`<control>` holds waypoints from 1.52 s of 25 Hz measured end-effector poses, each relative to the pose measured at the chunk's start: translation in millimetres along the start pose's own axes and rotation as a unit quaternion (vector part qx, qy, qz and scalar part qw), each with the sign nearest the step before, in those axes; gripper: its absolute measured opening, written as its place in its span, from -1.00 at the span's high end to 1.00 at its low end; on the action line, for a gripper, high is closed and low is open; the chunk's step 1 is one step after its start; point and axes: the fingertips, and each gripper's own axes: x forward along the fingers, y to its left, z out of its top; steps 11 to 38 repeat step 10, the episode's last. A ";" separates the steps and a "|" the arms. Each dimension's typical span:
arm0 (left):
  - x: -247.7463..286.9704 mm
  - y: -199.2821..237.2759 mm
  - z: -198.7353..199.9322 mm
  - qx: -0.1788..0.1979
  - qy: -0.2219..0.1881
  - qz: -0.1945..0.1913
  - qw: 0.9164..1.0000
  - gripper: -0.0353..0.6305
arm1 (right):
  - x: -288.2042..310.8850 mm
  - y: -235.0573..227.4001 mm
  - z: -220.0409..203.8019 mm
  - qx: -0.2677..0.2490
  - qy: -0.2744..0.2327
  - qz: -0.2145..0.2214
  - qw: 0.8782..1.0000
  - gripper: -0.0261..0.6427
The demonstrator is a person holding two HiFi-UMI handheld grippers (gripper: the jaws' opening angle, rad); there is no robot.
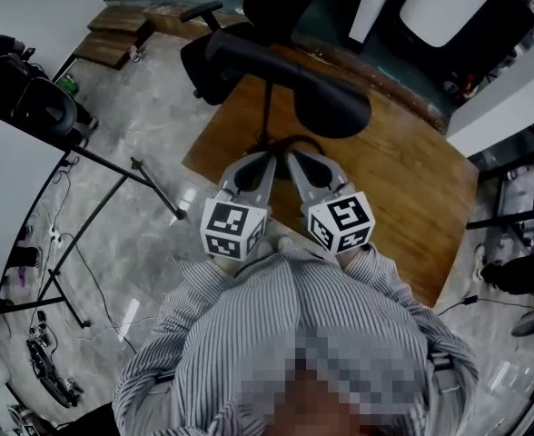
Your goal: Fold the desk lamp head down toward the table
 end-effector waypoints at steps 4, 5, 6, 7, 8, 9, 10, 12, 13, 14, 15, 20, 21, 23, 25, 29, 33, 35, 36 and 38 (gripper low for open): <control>2.0 -1.7 -0.5 0.008 0.003 0.004 1.000 0.88 | -1.6 -0.8 -0.3 0.000 0.001 -0.001 1.000 0.92; 2.8 -2.1 -0.6 0.012 0.004 0.005 1.000 0.88 | -1.6 -1.3 -0.2 0.000 0.001 -0.001 1.000 0.92; 3.6 -2.6 -0.7 0.013 0.005 0.005 1.000 0.88 | -1.4 -1.8 -0.1 0.000 0.001 -0.002 1.000 0.92; 4.3 -3.1 -0.9 0.011 0.005 0.004 1.000 0.88 | -1.4 -2.3 -0.2 0.001 0.001 -0.002 1.000 0.92; 4.9 -3.7 -1.2 0.009 0.006 0.003 1.000 0.88 | -1.5 -3.0 -0.4 0.002 0.002 -0.001 1.000 0.92; 5.5 -4.4 -1.6 0.006 0.006 0.002 1.000 0.88 | -1.8 -3.7 -0.9 0.003 0.003 -0.001 1.000 0.92; 6.1 -5.3 -2.0 0.003 0.007 0.000 1.000 0.88 | -2.2 -4.4 -1.3 0.004 0.004 -0.001 1.000 0.92; 6.1 -5.3 -2.0 0.003 0.007 0.000 1.000 0.88 | -2.2 -4.4 -1.3 0.004 0.004 -0.001 1.000 0.92; 6.1 -5.3 -2.0 0.003 0.007 0.000 1.000 0.88 | -2.2 -4.4 -1.3 0.004 0.004 -0.001 1.000 0.92; 6.1 -5.3 -2.0 0.003 0.007 0.000 1.000 0.88 | -2.2 -4.4 -1.3 0.004 0.004 -0.001 1.000 0.92; 6.1 -5.3 -2.0 0.003 0.007 0.000 1.000 0.88 | -2.2 -4.4 -1.3 0.004 0.004 -0.001 1.000 0.92; 6.1 -5.3 -2.0 0.003 0.007 0.000 1.000 0.88 | -2.2 -4.4 -1.3 0.004 0.004 -0.001 1.000 0.92; 6.1 -5.3 -2.0 0.003 0.007 0.000 1.000 0.88 | -2.2 -4.4 -1.3 0.004 0.004 -0.001 1.000 0.92; 6.1 -5.3 -2.0 0.003 0.007 0.000 1.000 0.88 | -2.2 -4.4 -1.3 0.004 0.004 -0.001 1.000 0.92; 6.1 -5.3 -2.0 0.003 0.007 0.000 1.000 0.88 | -2.2 -4.4 -1.3 0.004 0.004 -0.001 1.000 0.92; 6.1 -5.3 -2.0 0.003 0.007 0.000 1.000 0.88 | -2.2 -4.4 -1.3 0.004 0.004 -0.001 1.000 0.92; 6.1 -5.3 -2.0 0.003 0.007 0.000 1.000 0.88 | -2.2 -4.4 -1.3 0.004 0.004 -0.001 1.000 0.92; 6.1 -5.3 -2.0 0.003 0.007 0.000 1.000 0.88 | -2.2 -4.4 -1.3 0.004 0.004 -0.001 1.000 0.92; 6.1 -5.3 -2.0 0.003 0.007 0.000 1.000 0.88 | -2.2 -4.4 -1.3 0.004 0.004 -0.001 1.000 0.92; 6.1 -5.3 -2.0 0.003 0.007 0.000 1.000 0.88 | -2.2 -4.4 -1.3 0.004 0.004 -0.001 1.000 0.92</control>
